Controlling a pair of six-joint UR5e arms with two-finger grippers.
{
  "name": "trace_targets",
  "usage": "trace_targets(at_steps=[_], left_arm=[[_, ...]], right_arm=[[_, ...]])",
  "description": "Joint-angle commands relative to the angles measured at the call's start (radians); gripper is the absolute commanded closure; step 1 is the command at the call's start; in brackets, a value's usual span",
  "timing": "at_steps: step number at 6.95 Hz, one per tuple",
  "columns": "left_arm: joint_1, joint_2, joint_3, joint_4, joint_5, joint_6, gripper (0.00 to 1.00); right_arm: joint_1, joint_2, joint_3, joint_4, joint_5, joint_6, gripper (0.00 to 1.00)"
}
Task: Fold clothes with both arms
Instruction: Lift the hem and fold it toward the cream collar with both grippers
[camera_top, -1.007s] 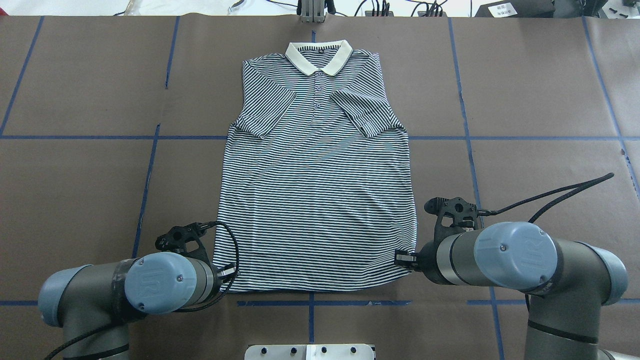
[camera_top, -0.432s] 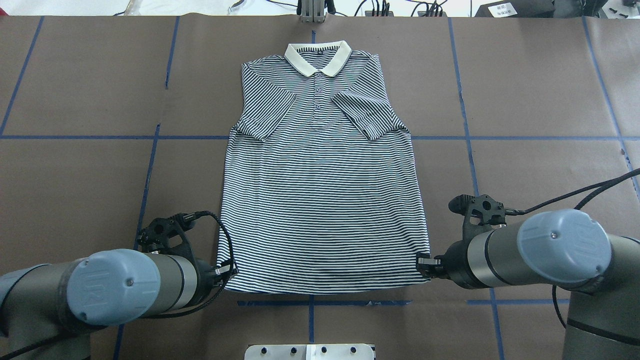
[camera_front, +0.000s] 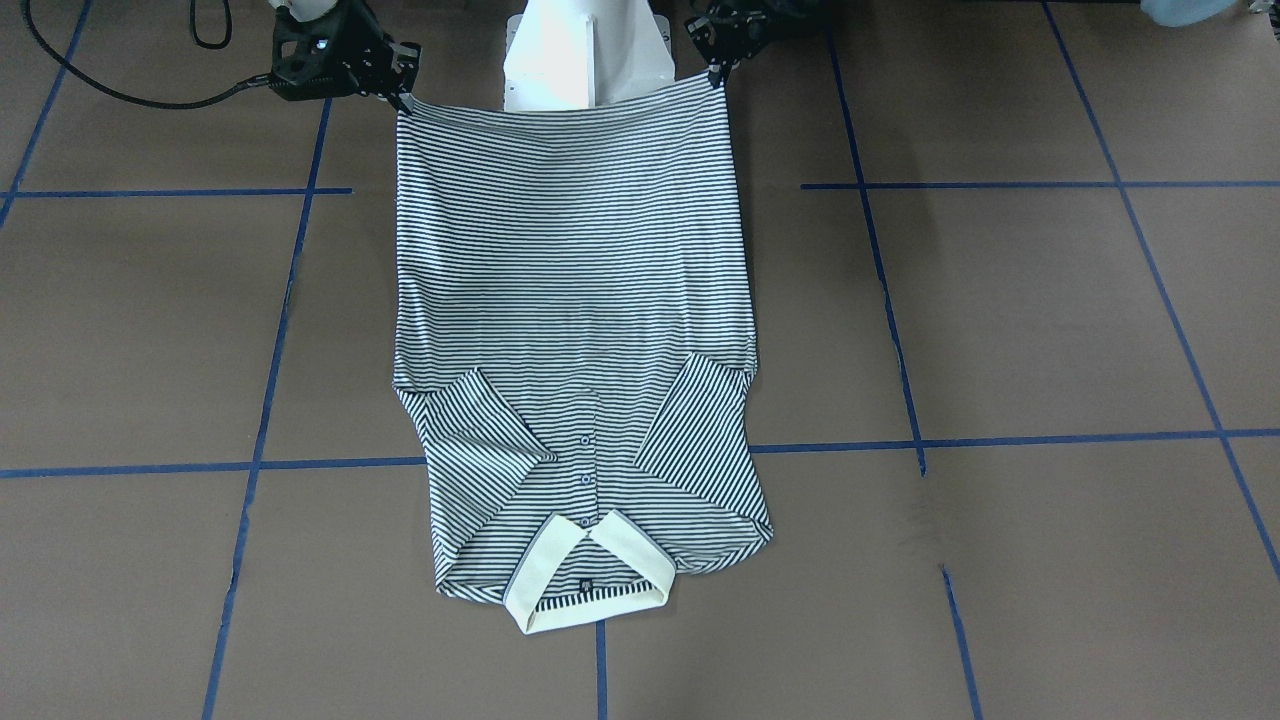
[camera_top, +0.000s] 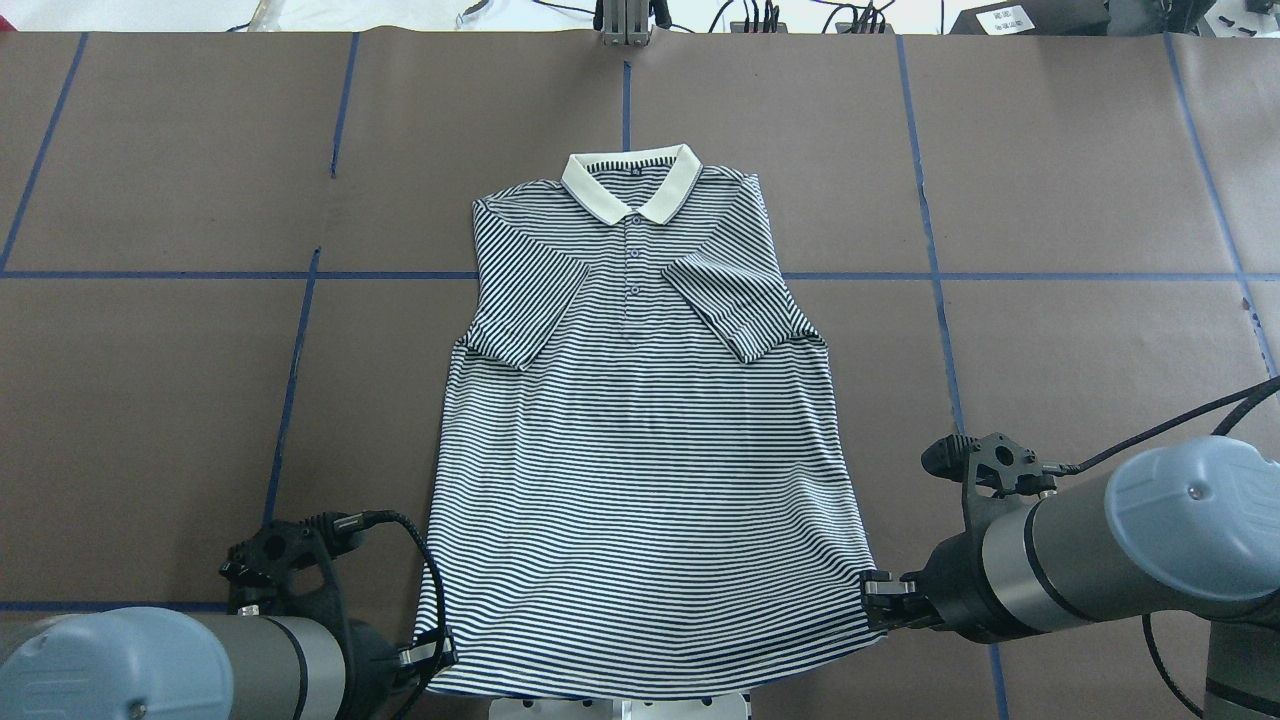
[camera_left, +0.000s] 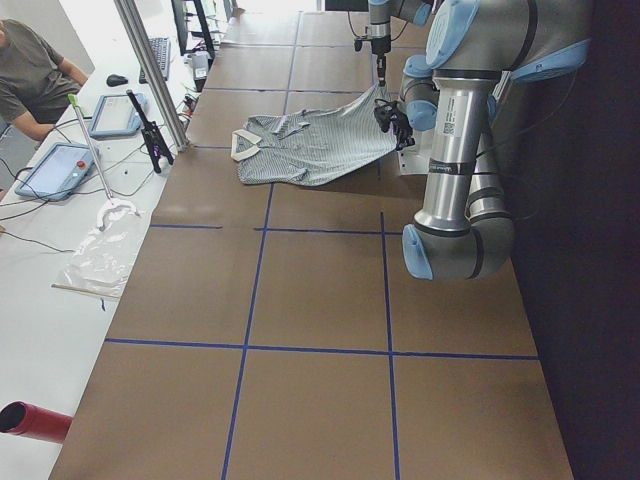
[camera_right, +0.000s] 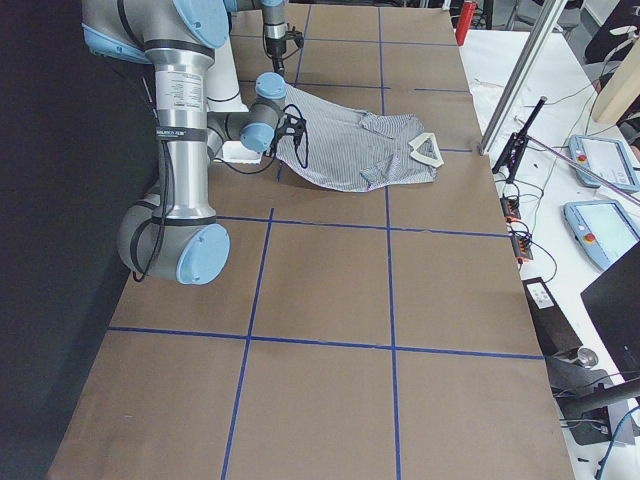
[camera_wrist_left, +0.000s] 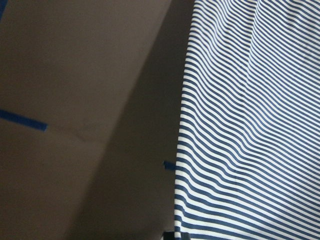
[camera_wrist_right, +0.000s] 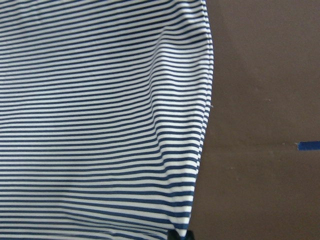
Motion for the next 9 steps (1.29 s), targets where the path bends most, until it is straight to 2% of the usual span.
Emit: trace_targets(at_steps=[1,3,4,5,6,7,8,9], left_arm=[[-0.004,-0.018,-0.029,0.031,0.003,-0.001,1.00],[-0.244,-0.079,0.032,0.023,-0.001,0.203,1.00],[-0.347,-0.131,0.134,-0.004,-0.001,0.280,1.00],[-0.424,-0.146,0.261,-0.085,-0.001,0.347,1.00],[-0.467,-0.144,0.392,-0.219,-0.003,0.359,1.00],[-0.504,-0.146,0.492,-0.322,-0.003,0.387,1.00],[-0.542,-0.156,0.585,-0.415,-0.003,0.420,1.00],[-0.585,-0.201,0.699,-0.482,-0.006,0.434,1.00]], right_arm=[[0.090,0.039,-0.020,0.002,-0.003,-0.129,1.00],[0.266,0.172,-0.144,-0.002,0.009,-0.396,1.00],[0.337,0.264,-0.242,-0.002,0.006,-0.482,1.00],[0.406,0.365,-0.387,0.008,-0.003,-0.578,1.00],[0.451,0.444,-0.526,0.010,-0.006,-0.671,1.00],[0.474,0.519,-0.642,0.011,-0.020,-0.687,1.00],[0.491,0.627,-0.798,0.051,-0.029,-0.687,1.00],[0.508,0.671,-0.959,0.188,-0.031,-0.687,1.00]])
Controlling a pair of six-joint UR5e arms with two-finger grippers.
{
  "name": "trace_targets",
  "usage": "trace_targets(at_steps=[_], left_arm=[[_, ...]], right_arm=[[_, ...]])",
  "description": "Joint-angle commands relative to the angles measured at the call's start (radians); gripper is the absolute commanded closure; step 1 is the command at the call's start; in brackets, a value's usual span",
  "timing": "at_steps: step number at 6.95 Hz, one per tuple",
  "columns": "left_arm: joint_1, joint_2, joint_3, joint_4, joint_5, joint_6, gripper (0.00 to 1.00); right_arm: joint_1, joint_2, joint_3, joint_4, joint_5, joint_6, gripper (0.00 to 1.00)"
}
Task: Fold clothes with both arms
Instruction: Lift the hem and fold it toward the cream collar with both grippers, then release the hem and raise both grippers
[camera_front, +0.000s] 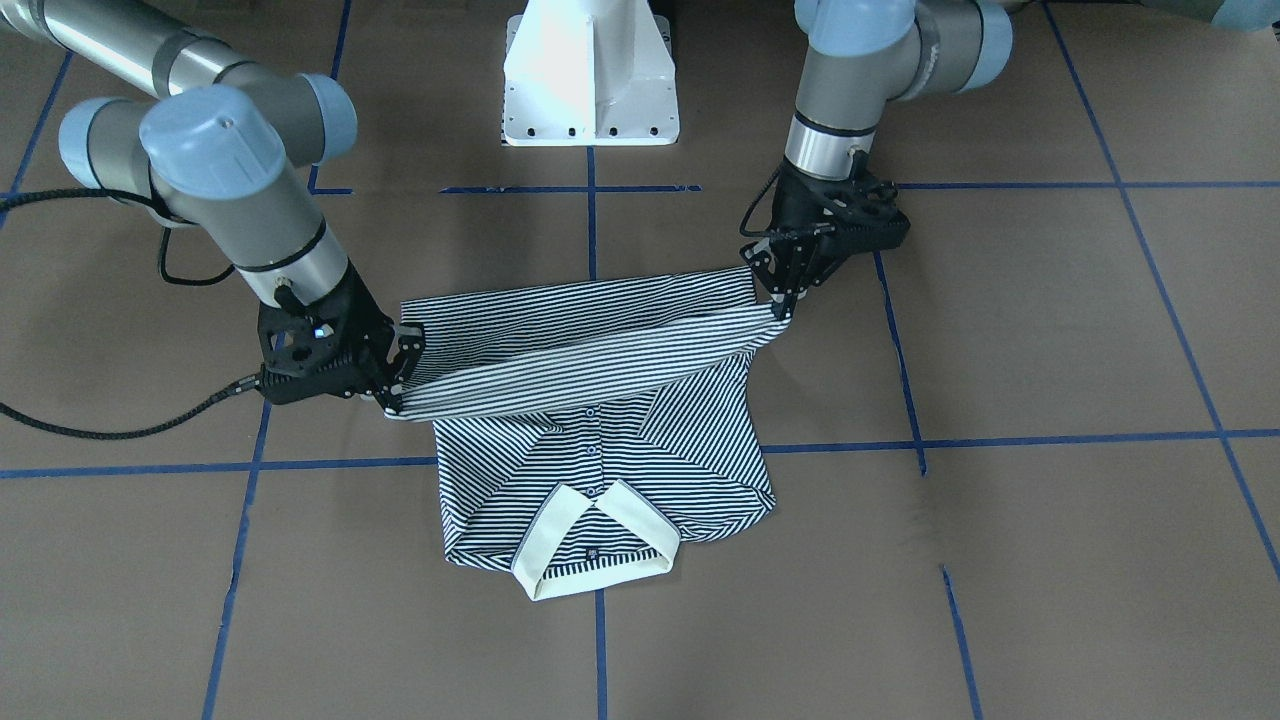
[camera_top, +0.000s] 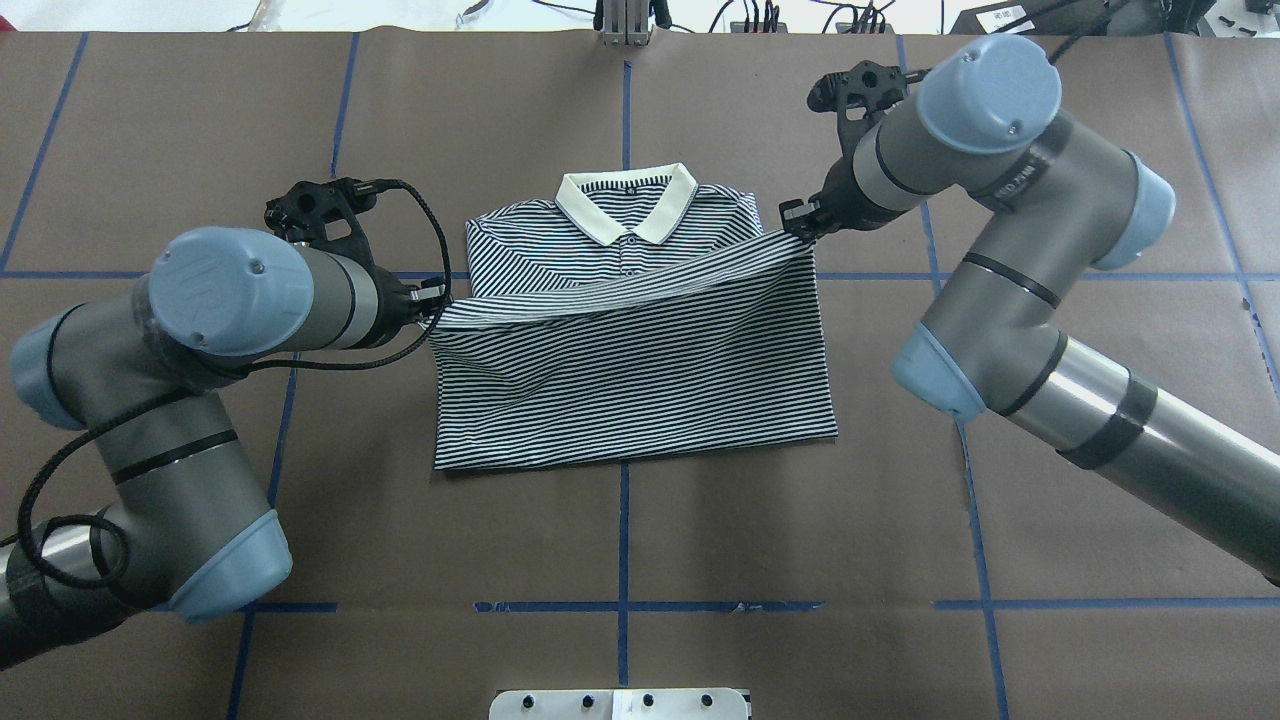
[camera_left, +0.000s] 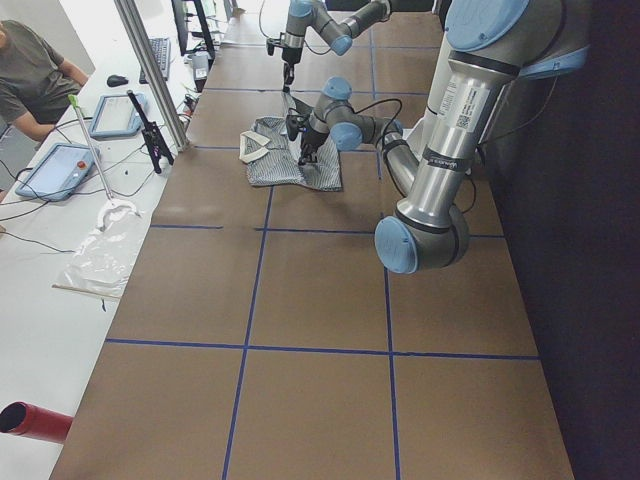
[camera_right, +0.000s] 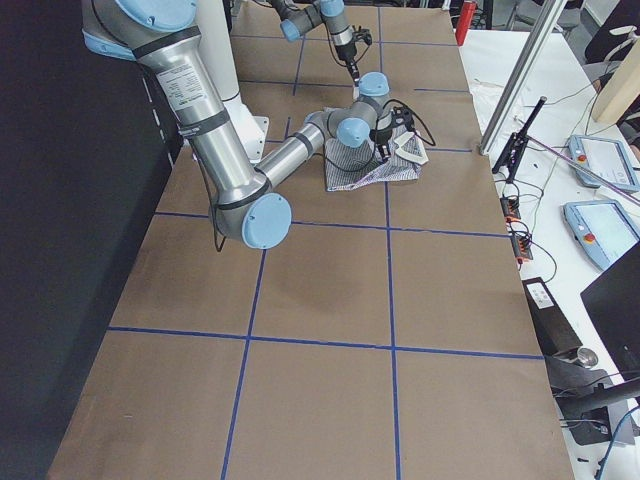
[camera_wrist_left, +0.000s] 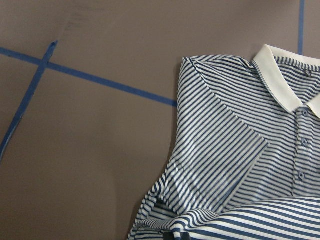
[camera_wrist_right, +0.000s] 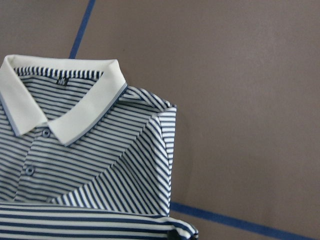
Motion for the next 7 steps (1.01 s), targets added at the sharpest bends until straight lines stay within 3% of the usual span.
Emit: trace_targets(at_steps=[1,3,7], left_arm=[[-0.083,-0.071,0.230,-0.153,-0.024,0.054,1.00],[-0.101,-0.091,0.321,-0.243,-0.027,0.056,1.00],[-0.101,-0.140,0.361,-0.241,-0.027,0.051,1.00]], right_arm=[[0.035,0.119,-0.312,0.220,-0.006,-0.006,1.00],[0.054,0.176,-0.416,0.231,-0.006,-0.023,1.00],[0.051,0.188,-0.419,0.229,-0.006,-0.015,1.00]])
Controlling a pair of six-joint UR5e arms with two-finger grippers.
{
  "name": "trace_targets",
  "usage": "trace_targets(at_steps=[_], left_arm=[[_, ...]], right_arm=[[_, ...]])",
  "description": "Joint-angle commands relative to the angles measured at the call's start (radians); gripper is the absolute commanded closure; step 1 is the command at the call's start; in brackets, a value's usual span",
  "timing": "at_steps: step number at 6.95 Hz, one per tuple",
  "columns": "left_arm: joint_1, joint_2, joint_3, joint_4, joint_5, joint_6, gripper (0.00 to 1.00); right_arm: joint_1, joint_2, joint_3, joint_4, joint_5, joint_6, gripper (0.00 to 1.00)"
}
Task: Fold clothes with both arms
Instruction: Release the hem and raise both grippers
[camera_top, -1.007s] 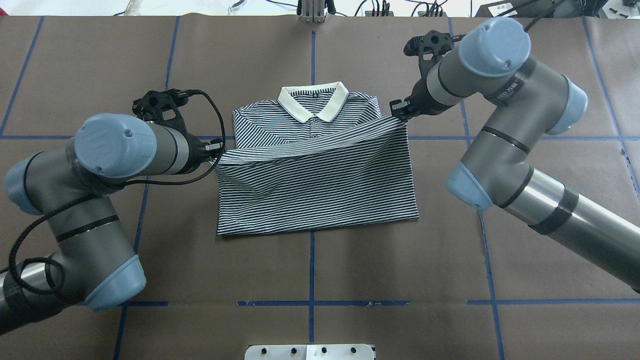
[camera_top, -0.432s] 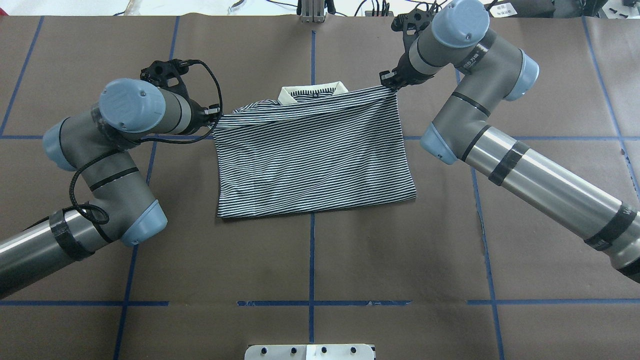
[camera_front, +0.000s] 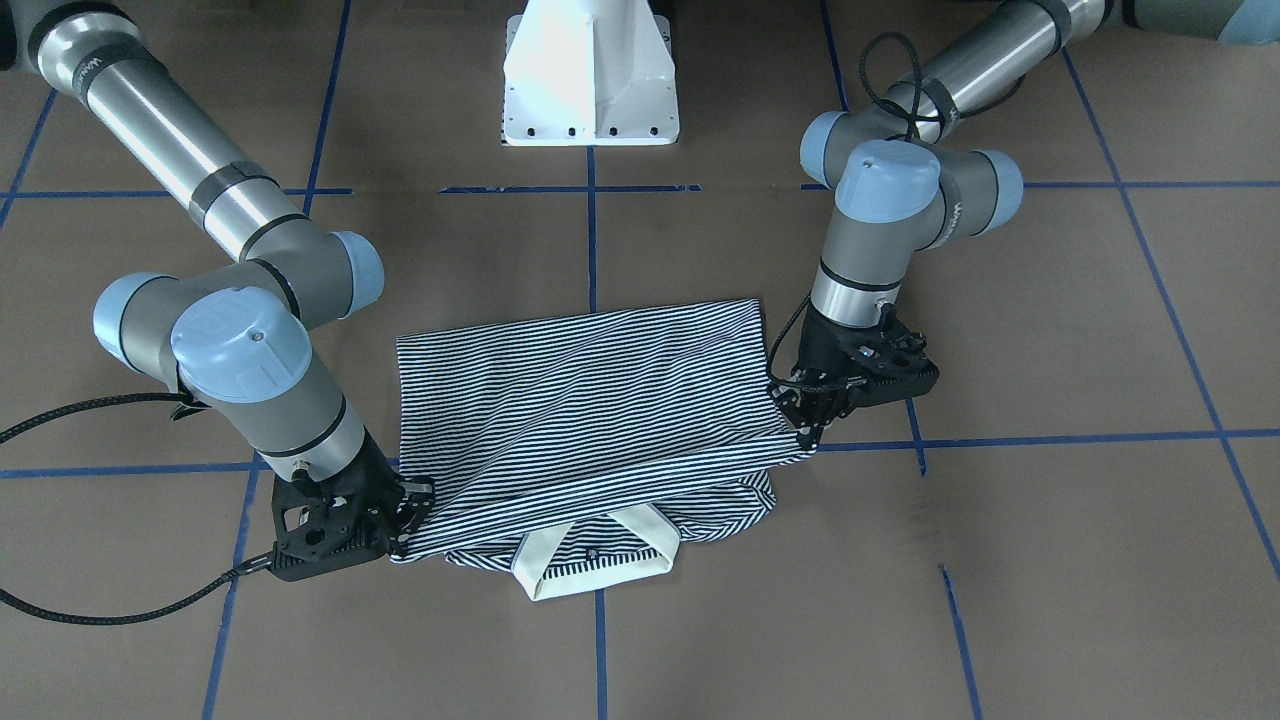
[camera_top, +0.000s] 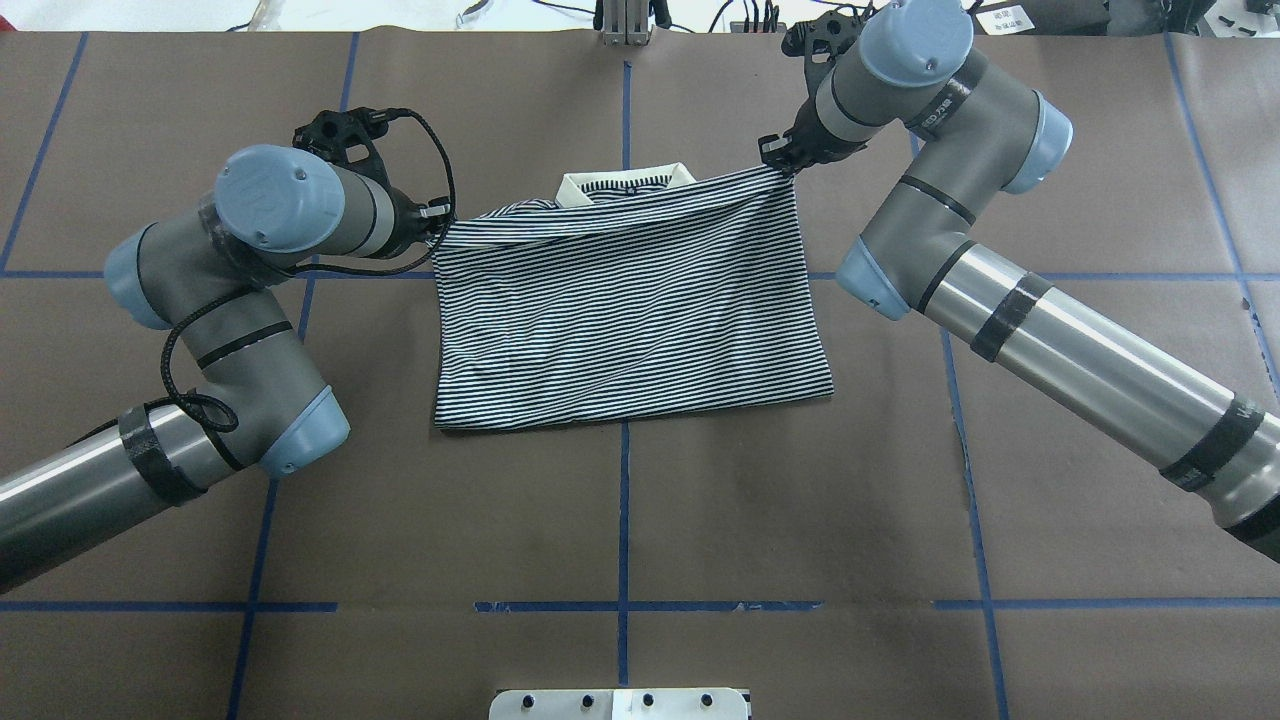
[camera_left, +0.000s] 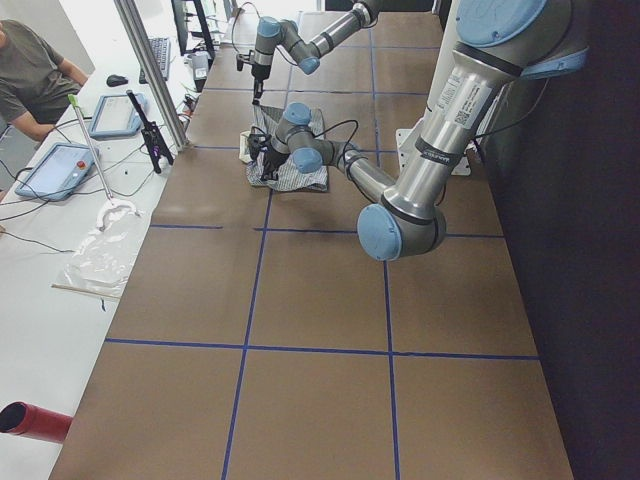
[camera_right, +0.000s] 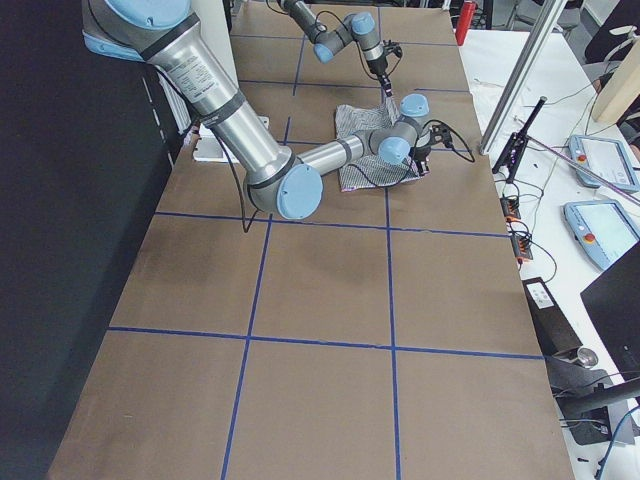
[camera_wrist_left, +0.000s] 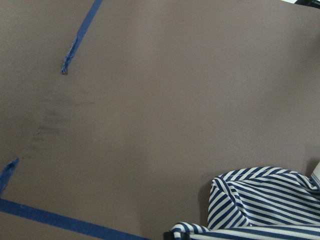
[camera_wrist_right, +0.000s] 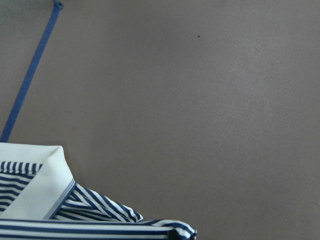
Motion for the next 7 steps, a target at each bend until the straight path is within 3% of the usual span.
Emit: trace_targets(at_steps=[1,2,3,4,5,6,7], left_arm=[[0.000,-0.019,0.019,-0.001,0.000,-0.003,1.00],[0.000,-0.019,0.020,-0.001,0.000,-0.002,1.00],[0.000,-0.019,0.023,-0.002,0.001,0.002,0.57],[-0.005,-0.038,0.022,-0.001,0.000,0.003,0.01],[-0.038,-0.061,0.022,0.008,-0.008,0.006,0.00],[-0.066,-0.061,0.020,0.010,-0.084,0.006,0.00],[-0.075,-0.061,0.011,0.011,-0.128,0.006,0.00]], right_arm=[[-0.007,0.007,0.004,0.003,0.000,0.005,1.00],[-0.011,0.007,0.006,0.005,0.000,0.005,1.00],[-0.013,0.006,0.006,0.009,0.000,0.006,0.38],[-0.015,0.000,0.005,0.018,0.002,0.011,0.00],[-0.008,-0.007,0.009,0.022,0.017,0.011,0.00],[-0.008,-0.052,0.077,0.023,0.049,0.024,0.00],[-0.031,-0.150,0.209,0.020,0.090,0.082,0.00]])
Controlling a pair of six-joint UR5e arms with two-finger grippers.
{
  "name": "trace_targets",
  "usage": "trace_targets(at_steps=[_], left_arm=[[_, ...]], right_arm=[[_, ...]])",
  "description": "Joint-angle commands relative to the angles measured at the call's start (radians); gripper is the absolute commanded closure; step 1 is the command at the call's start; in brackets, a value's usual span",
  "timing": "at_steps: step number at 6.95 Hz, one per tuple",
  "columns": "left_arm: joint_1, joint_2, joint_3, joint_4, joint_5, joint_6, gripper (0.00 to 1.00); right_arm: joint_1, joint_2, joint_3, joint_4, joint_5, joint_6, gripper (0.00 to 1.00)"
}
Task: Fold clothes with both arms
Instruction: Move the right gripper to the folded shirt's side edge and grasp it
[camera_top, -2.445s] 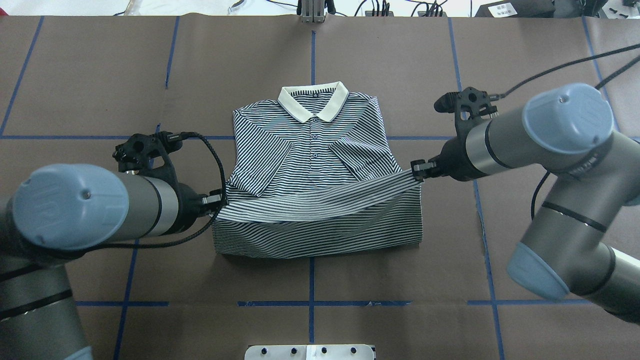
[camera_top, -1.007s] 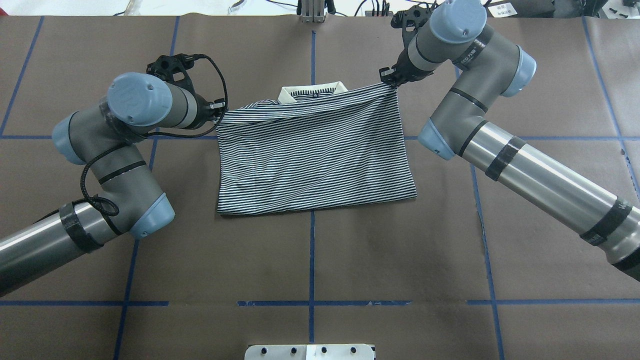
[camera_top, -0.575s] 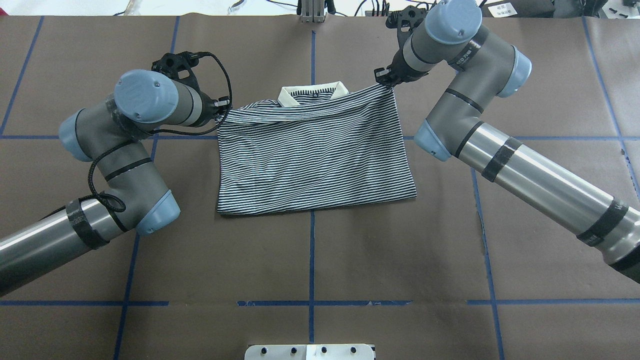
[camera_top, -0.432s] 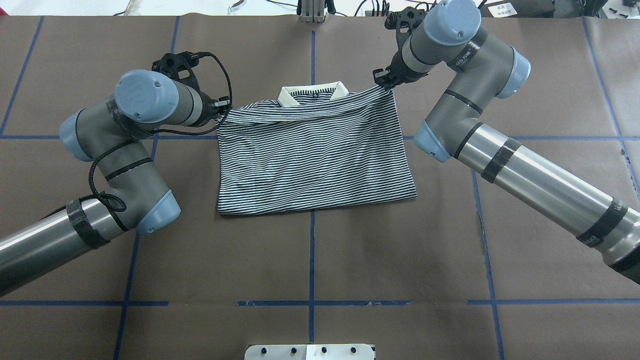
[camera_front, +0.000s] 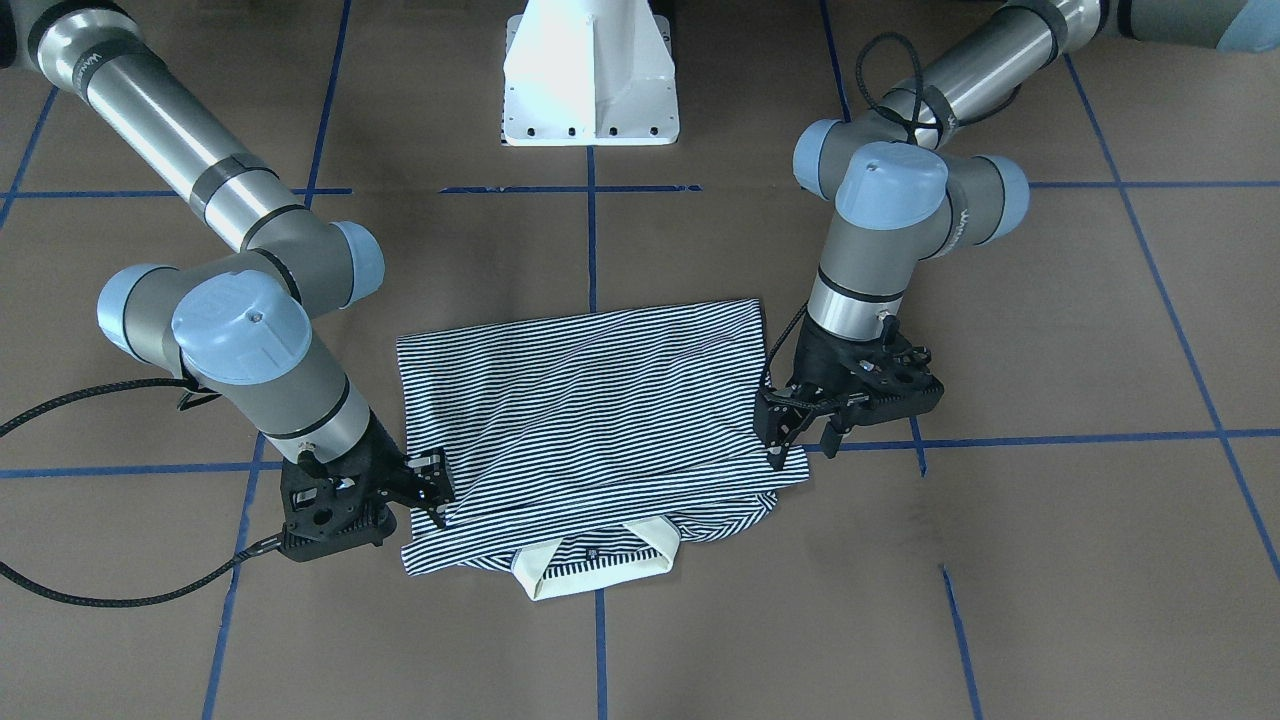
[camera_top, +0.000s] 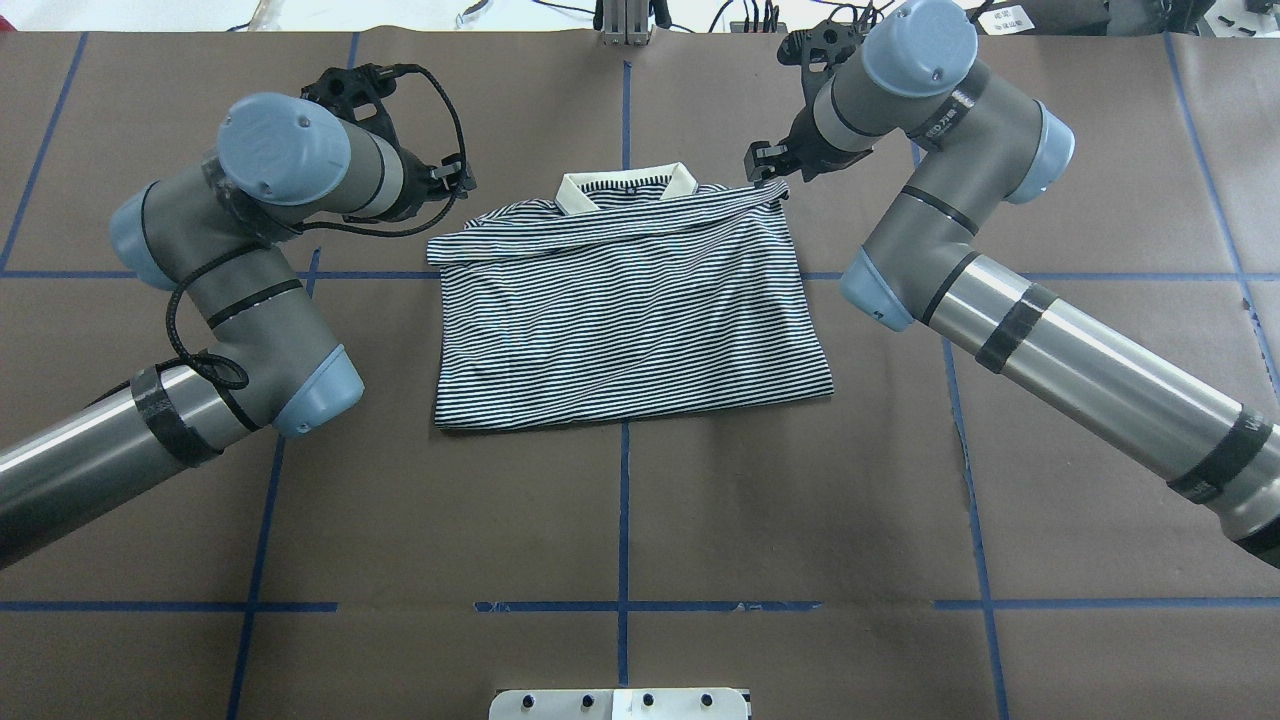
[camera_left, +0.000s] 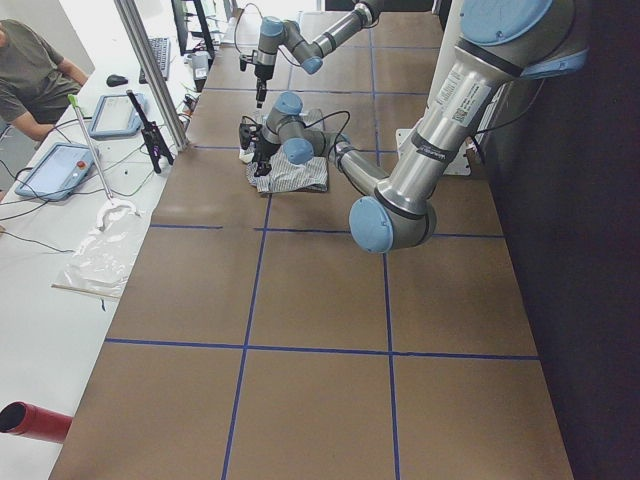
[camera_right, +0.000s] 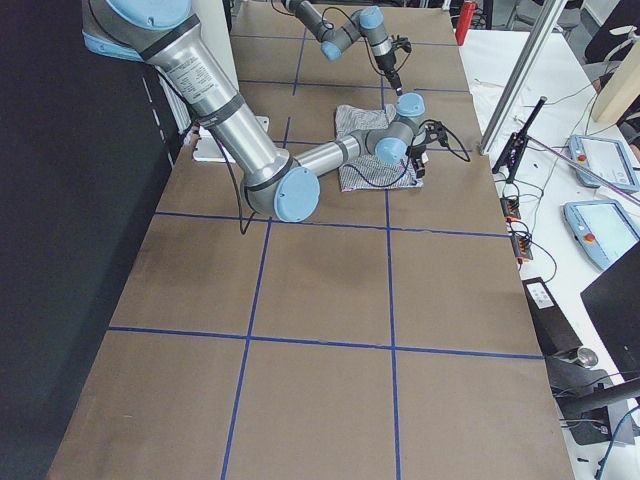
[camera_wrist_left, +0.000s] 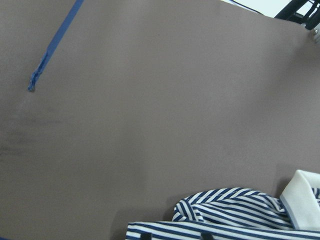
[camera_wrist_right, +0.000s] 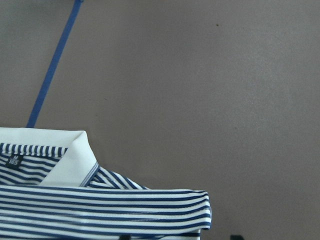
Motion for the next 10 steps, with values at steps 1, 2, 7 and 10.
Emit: trace_targets(at_steps=[1,2,7,10], left_arm=[[-0.019,-0.003,-0.027,0.004,-0.060,-0.001,0.00],[-0.021,-0.002,-0.047,0.004,-0.060,-0.003,0.00],[-0.019,0.002,-0.063,0.007,-0.059,-0.003,0.00],[-0.019,0.002,-0.063,0.007,-0.060,-0.001,0.00]], right_arm=[[-0.057,-0.180,0.228,-0.007,0.050,0.120,0.00],[-0.106,-0.242,0.289,-0.007,0.031,0.172,0.00],[-0.213,-0.322,0.345,-0.012,0.027,0.173,0.01],[-0.205,-0.327,0.347,-0.013,0.038,0.157,1.00]])
